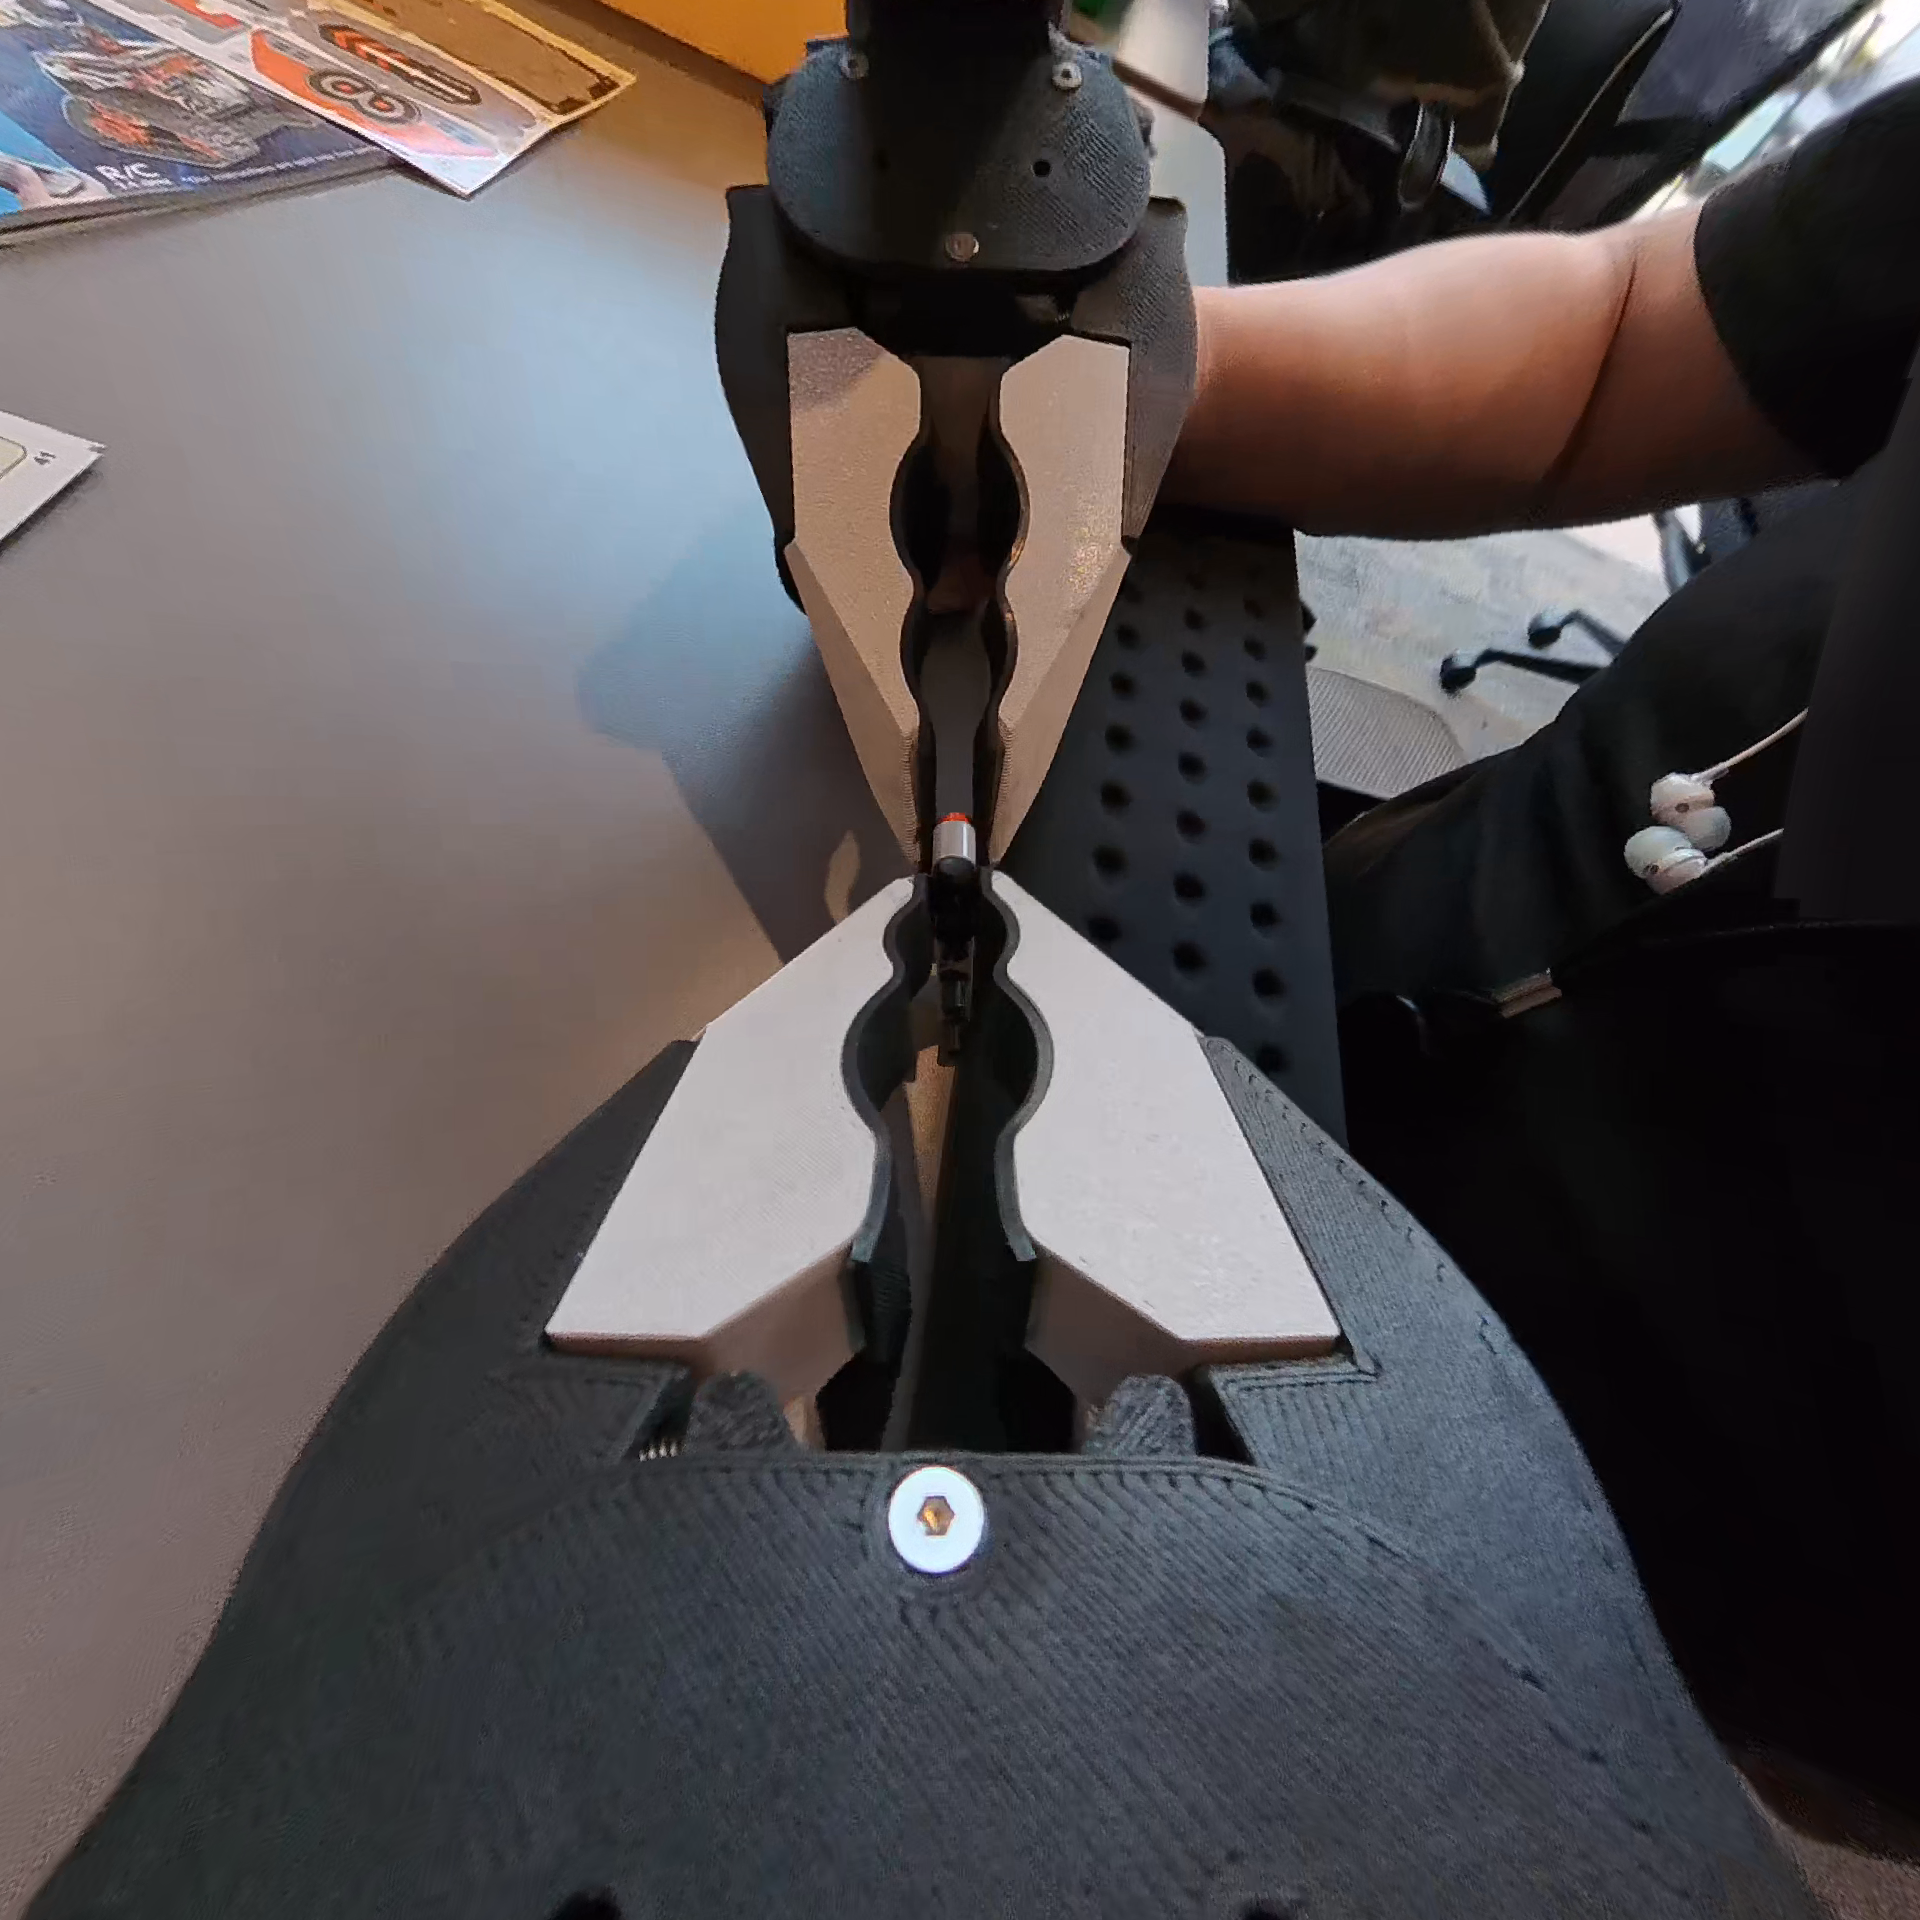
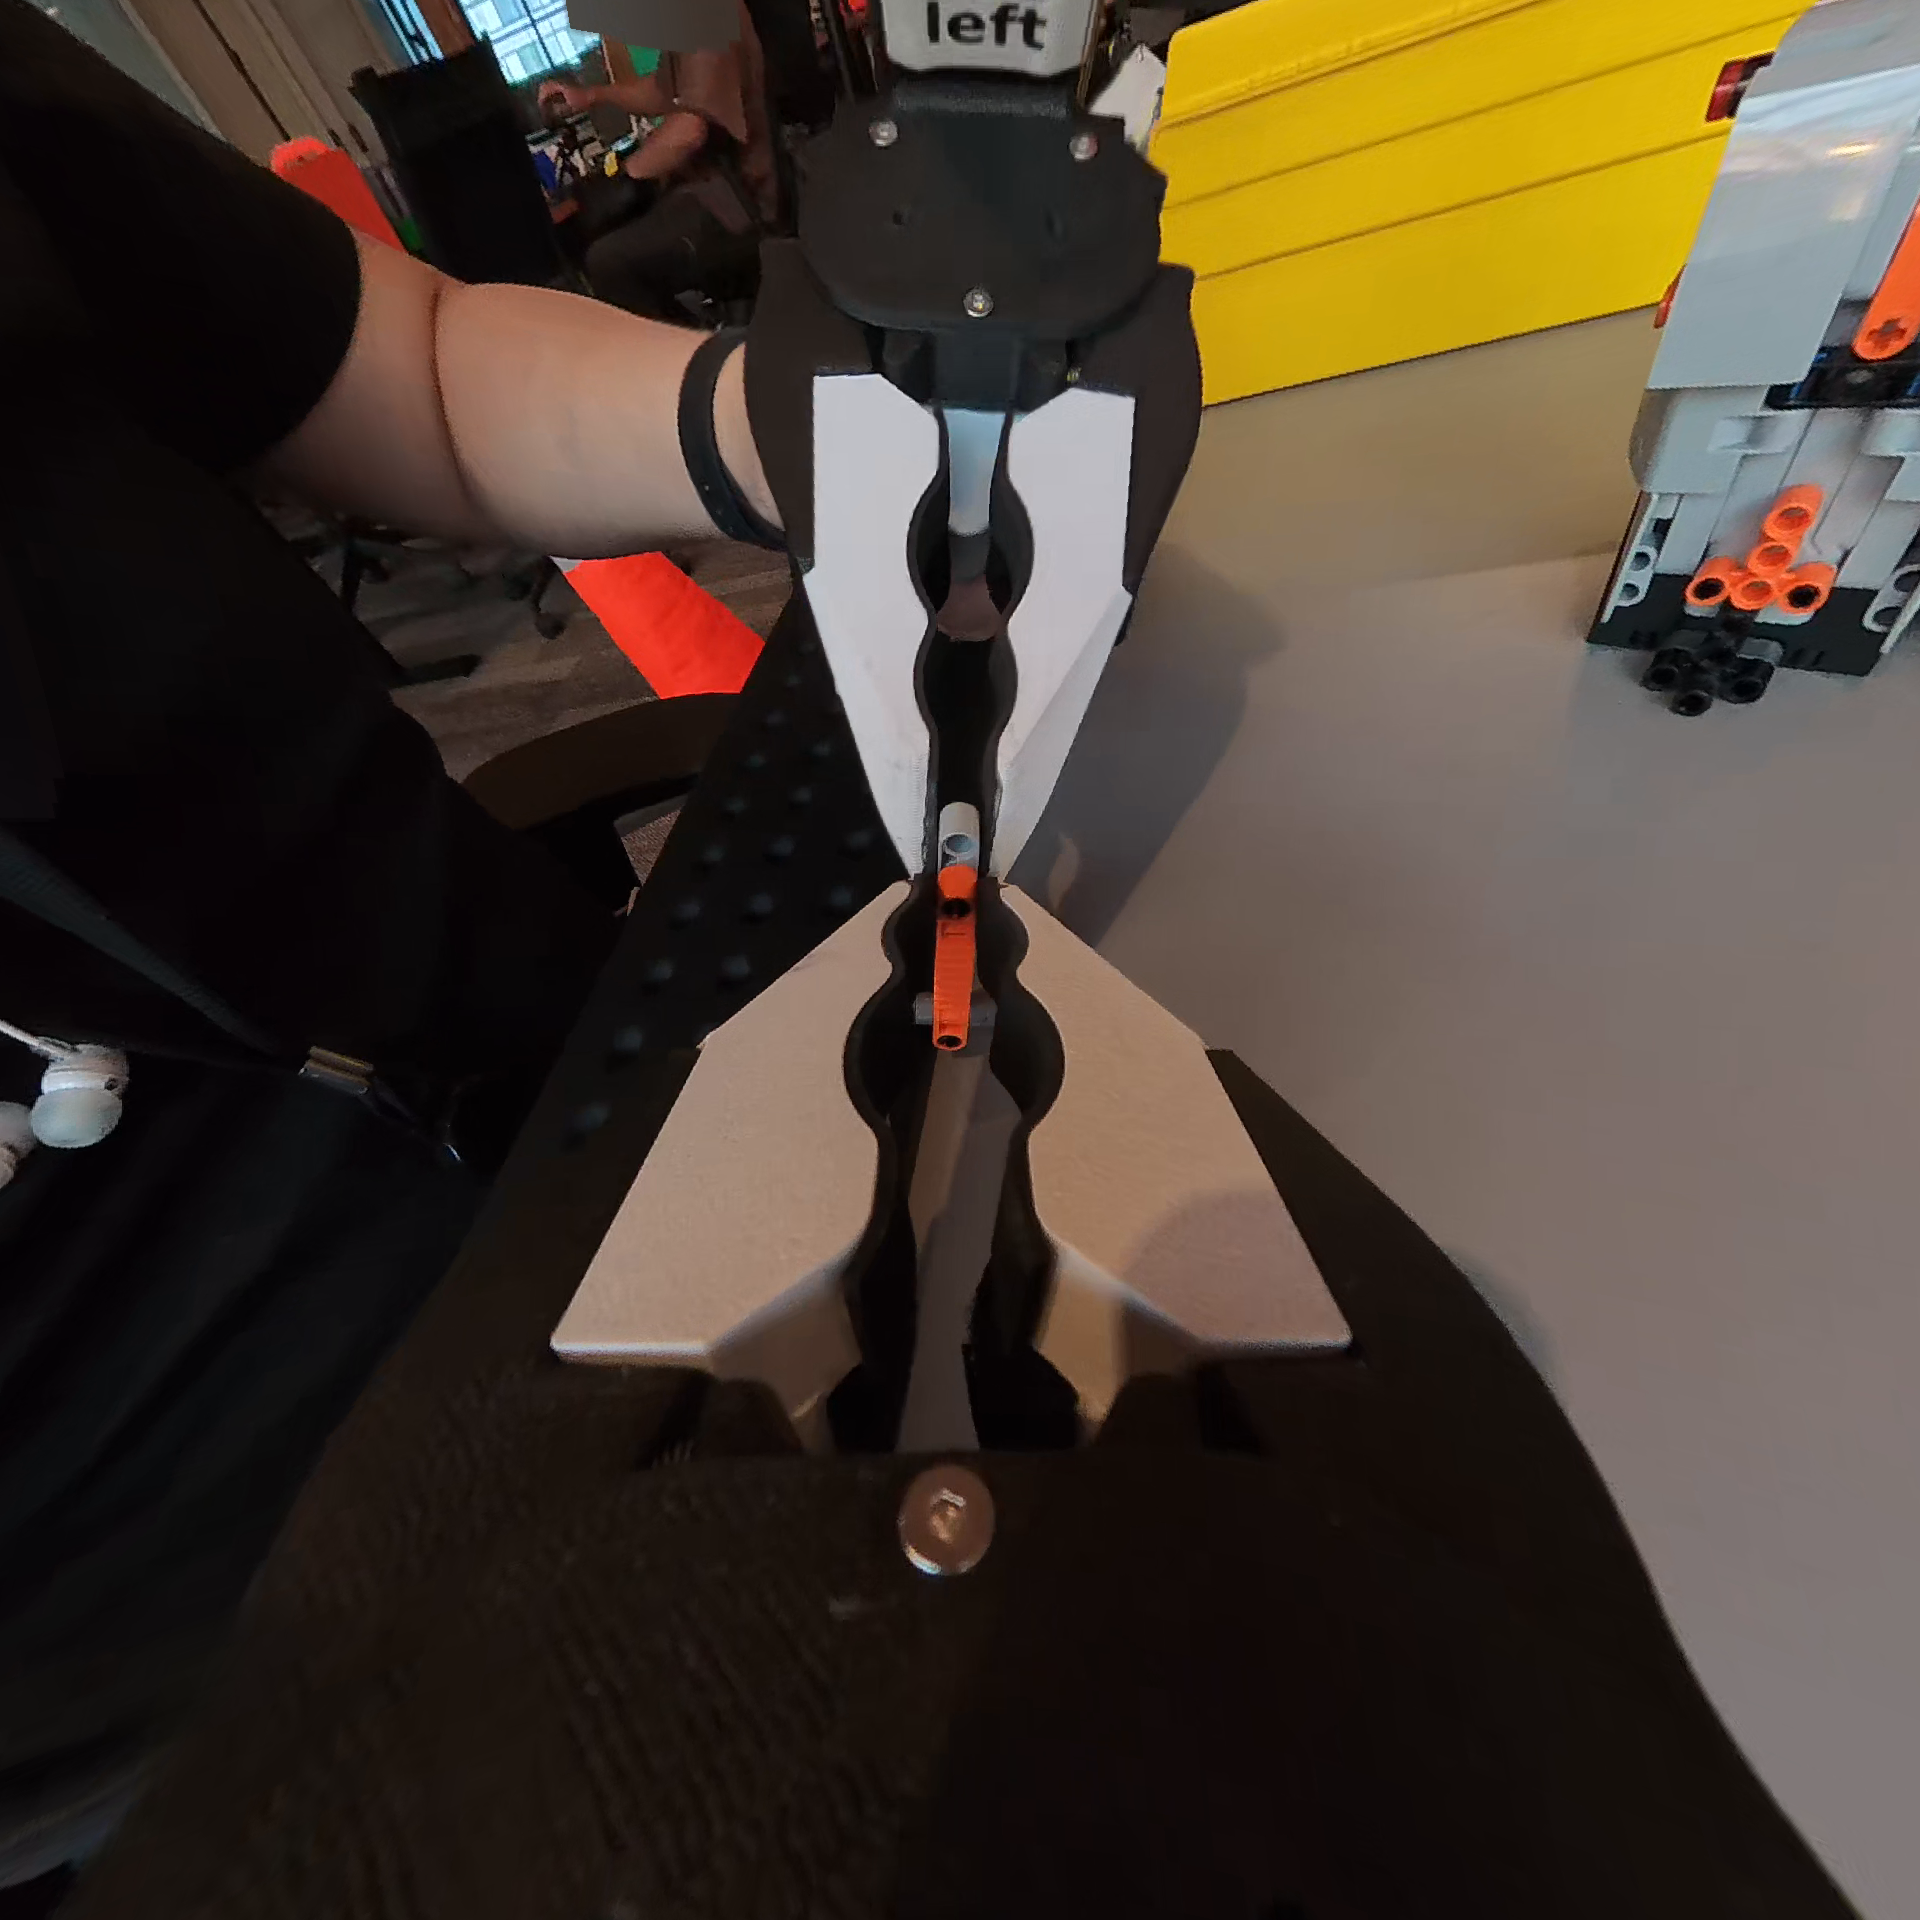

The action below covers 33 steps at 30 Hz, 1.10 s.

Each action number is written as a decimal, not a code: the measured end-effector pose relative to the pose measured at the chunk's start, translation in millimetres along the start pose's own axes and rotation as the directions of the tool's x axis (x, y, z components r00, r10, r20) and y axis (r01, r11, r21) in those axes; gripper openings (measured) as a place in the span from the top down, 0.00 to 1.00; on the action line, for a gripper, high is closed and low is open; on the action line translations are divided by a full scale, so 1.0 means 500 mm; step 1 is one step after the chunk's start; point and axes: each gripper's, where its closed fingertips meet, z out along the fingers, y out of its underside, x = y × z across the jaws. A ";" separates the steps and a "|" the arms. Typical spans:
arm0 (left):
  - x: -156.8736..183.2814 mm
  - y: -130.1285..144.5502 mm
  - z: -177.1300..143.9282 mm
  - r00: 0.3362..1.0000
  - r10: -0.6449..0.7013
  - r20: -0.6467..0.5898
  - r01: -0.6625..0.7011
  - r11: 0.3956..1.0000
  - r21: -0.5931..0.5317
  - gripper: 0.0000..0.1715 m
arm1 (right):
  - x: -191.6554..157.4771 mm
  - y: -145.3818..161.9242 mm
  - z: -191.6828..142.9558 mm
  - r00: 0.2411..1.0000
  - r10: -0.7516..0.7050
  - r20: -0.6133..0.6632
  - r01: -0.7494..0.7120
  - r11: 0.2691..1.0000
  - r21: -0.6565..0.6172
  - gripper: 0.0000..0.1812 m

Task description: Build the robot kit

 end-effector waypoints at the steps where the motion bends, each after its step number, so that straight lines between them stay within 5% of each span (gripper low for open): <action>1: 0.000 0.001 -0.001 1.000 -0.015 -0.006 0.015 1.000 0.015 0.96 | 0.000 0.000 0.001 1.000 -0.001 -0.006 0.001 1.000 0.002 0.97; 23: 0.015 -0.003 -0.008 0.999 -0.015 -0.033 0.016 0.998 0.056 0.96 | -0.013 0.005 -0.004 0.997 -0.080 -0.016 0.080 0.997 -0.009 0.96; 26: 0.026 -0.035 -0.006 0.999 0.010 -0.038 -0.006 0.994 0.110 0.86 | -0.014 0.003 0.001 0.995 -0.098 -0.029 0.098 0.995 -0.017 0.96; 33: 0.014 -0.024 -0.003 0.998 0.068 0.017 -0.069 0.995 0.069 0.97 | -0.007 -0.001 0.003 0.998 -0.047 -0.037 0.047 0.999 -0.007 0.96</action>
